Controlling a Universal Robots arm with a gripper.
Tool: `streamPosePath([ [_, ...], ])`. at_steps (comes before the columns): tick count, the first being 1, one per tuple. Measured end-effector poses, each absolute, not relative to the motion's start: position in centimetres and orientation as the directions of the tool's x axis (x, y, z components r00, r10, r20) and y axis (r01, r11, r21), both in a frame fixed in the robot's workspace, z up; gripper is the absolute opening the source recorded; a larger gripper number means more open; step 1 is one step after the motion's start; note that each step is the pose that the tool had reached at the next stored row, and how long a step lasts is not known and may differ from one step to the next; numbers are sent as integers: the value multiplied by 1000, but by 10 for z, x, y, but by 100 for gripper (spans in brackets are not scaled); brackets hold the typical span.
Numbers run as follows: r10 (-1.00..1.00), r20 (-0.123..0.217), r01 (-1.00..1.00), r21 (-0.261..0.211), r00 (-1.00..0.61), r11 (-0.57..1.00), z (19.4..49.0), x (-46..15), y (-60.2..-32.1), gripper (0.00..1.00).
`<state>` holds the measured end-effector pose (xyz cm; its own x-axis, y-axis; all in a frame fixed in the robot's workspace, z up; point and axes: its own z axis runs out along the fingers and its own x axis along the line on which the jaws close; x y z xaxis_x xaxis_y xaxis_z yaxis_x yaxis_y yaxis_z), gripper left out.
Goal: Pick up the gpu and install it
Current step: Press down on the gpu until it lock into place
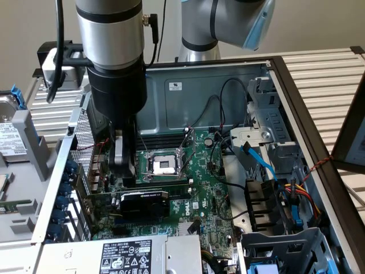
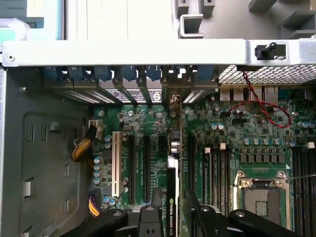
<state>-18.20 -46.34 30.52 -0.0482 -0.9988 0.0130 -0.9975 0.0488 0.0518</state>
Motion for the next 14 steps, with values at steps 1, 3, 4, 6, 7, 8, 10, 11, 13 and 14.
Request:
streamPosePath([
  [1, -999, 13, -997, 52, -48, 49, 305, -182, -463, 26],
  [3, -999, 13, -997, 52, -48, 49, 304, -184, -463, 20],
  [4, -999, 13, -997, 51, -48, 49, 303, -184, -463, 15],
  [6, -999, 13, -998, 50, -48, 49, 299, -187, -463, 11],
  [7, -999, 13, -998, 49, -48, 49, 298, -189, -463, 11],
  [8, -999, 13, -998, 49, -48, 49, 296, -191, -463, 11],
  [10, -999, 13, -998, 48, -48, 49, 292, -195, -462, 11],
  [11, -999, 13, -998, 47, -48, 49, 291, -196, -462, 11],
  [13, -999, 13, -998, 45, -48, 49, 288, -197, -460, 11],
  [14, -999, 13, -998, 44, -48, 49, 287, -198, -459, 11],
])
